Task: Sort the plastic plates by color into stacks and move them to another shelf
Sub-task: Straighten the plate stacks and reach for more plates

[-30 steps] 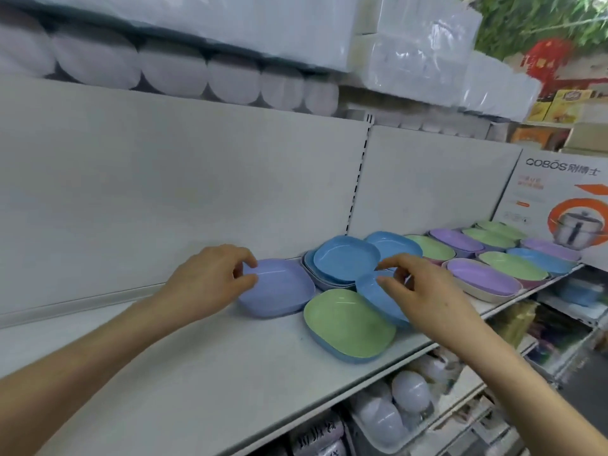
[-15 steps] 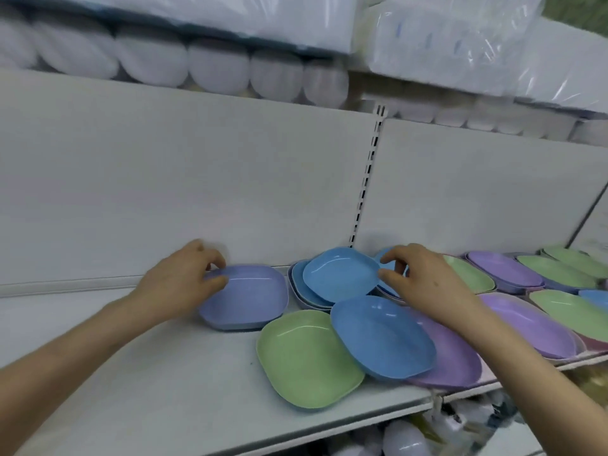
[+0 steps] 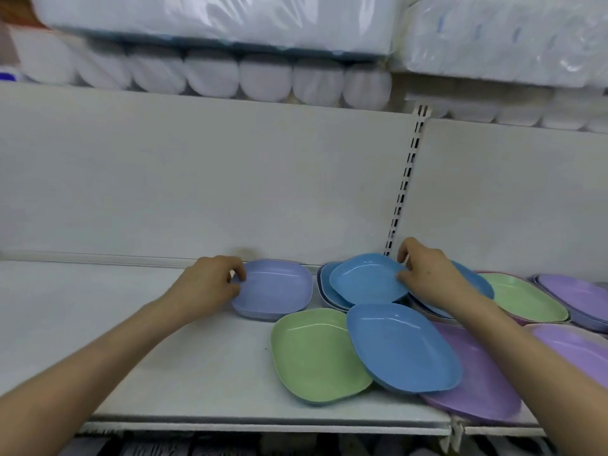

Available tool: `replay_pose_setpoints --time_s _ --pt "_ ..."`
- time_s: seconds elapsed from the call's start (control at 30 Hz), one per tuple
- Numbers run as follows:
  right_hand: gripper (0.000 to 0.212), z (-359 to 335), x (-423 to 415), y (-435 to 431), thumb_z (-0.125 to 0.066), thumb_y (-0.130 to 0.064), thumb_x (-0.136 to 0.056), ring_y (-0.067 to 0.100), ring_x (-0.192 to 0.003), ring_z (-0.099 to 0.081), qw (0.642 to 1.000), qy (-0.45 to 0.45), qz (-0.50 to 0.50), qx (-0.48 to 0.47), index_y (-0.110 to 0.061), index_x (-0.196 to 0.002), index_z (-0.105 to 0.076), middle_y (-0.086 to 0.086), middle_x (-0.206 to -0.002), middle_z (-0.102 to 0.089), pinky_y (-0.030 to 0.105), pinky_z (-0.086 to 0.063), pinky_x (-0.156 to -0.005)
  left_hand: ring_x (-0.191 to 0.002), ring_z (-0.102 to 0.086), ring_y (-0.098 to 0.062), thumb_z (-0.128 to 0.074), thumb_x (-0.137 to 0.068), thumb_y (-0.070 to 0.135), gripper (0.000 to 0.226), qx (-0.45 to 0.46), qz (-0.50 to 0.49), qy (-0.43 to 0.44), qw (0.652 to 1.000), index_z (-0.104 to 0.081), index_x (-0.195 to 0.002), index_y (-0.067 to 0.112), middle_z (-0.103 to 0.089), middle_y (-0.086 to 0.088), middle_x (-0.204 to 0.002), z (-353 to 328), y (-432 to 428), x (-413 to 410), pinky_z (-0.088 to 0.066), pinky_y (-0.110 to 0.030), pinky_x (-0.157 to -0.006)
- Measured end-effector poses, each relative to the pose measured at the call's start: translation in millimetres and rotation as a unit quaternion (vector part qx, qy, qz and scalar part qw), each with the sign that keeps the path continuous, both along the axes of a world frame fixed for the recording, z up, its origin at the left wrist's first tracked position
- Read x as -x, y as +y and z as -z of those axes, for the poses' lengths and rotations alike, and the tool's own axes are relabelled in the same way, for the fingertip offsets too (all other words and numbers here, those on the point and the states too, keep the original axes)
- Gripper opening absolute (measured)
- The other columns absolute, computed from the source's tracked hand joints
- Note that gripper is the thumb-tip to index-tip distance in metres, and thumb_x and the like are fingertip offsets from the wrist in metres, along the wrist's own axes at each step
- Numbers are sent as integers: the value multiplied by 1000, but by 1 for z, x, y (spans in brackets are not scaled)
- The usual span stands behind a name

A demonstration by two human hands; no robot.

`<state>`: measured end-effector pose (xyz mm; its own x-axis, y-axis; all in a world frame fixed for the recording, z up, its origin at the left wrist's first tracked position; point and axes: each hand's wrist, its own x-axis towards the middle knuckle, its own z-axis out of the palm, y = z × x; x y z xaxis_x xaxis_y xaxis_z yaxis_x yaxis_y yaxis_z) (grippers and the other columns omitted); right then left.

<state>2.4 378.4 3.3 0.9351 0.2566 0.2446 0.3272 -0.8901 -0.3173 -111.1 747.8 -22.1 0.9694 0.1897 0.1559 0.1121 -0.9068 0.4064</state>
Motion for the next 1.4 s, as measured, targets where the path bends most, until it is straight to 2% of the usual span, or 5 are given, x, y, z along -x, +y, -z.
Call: replay_pose_setpoints --time_s 0.37,0.8,1.0,1.17,1.4 --pt "21 -10 -2 -5 -65 -10 -92 22 -78 -56 996 -92 4 -16 -18 -107 -53 0 -79 -60 37 -44 -65 -66 -59 -9 -56 -86 9 25 -27 -17 -20 999 -61 -87 33 -63 8 -77 -8 2 -1 -39 -28 -59" --pt "16 -10 12 1 -58 -9 -97 24 -73 -58 994 -99 13 -44 -18 -109 -50 5 -76 -63 42 -52 -65 -64 -66 -15 -43 -92 4 31 -19 -43 -49 998 -62 -92 29 -65 6 -82 -14 6 10 -51 -30 -65" --pt "24 -14 22 5 -47 1 -95 29 -68 -58 993 -73 3 -92 -21 -105 -45 11 -81 -64 45 -50 -64 -51 -68 -15 -40 -96 3 35 57 -48 -72 995 -67 -93 24 -69 -1 -78 -19 12 23 -48 -26 -56" --pt "36 -22 37 14 -43 5 -93 27 -74 -59 987 -54 -20 -153 -24 -96 -64 0 -93 -60 39 -46 -65 -60 -68 -19 -39 -97 4 38 152 -60 -89 983 -71 -96 24 -68 -1 -90 -25 13 44 -47 -24 -59" --pt "20 -28 66 36 -67 -20 -94 13 -64 -68 960 35 -77 -267 -30 -112 -68 -2 -106 -62 30 -49 -58 -67 -59 -19 -46 -99 8 32 293 -89 -118 944 -72 -110 24 -66 -9 -91 -29 12 91 -53 -33 -72"
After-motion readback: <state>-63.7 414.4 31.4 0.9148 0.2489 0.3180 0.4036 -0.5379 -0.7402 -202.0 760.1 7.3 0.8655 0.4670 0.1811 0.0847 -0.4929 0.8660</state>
